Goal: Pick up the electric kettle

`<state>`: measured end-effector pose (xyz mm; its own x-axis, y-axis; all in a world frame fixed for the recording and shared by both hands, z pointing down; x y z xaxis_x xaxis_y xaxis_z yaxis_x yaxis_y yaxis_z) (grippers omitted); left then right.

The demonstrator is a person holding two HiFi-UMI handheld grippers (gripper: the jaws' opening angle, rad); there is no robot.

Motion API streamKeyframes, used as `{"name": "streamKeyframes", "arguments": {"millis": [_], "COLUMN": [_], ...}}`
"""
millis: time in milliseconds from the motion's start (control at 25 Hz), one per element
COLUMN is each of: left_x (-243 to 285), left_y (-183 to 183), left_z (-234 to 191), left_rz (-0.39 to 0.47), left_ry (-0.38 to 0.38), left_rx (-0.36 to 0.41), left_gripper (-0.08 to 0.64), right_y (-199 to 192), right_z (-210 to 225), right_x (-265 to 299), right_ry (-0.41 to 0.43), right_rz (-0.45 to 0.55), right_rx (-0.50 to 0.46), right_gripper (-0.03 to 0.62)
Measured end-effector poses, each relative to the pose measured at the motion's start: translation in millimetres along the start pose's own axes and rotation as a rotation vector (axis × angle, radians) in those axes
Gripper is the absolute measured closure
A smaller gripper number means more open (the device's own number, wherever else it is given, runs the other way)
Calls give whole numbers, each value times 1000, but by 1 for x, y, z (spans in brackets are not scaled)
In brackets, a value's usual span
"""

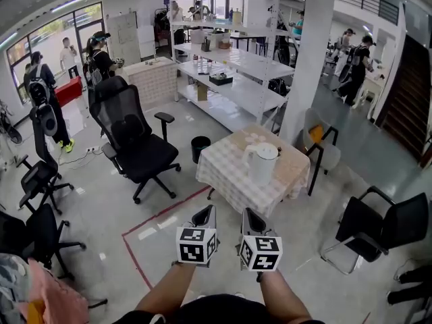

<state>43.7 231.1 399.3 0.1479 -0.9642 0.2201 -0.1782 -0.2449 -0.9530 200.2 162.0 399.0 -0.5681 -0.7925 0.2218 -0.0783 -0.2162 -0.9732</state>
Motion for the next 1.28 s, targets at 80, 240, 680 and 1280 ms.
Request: {"name": "streamKeyframes", "arguments": {"millis": [80,240,680,1280], "left_x": [-2,-6,-26,-2], "left_y": [0,-1,-16,-18], "left_z": [-5,-17,-56,-76], "left_rz": [0,-2,-1,-31], "left_ry": [-9,-22,-53,-88], "left_rx": [3,6,-24,0], "left_gripper": [561,561,561,561], "right_y": [1,2,-5,-9], "right_z": [-7,-24,-71,-62], "right_x": [1,4,2,33], "right_ry": [2,0,-56,-113], "right_rz": [8,22,117,112], "right_rx": [-3,-19,-105,-73], "right_gripper": [601,601,601,601]}}
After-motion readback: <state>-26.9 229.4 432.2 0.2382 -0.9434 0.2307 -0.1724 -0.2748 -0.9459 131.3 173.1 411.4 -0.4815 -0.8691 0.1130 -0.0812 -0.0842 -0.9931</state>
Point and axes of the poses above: the fingertips, and each gripper's own axes: x forward along the fingers, z to its right, y out of its top, the point moved 9 cm from there along -x, backward along the fingers, and after that the axes turned 13 degrees about -y, right-handed, at the moved point
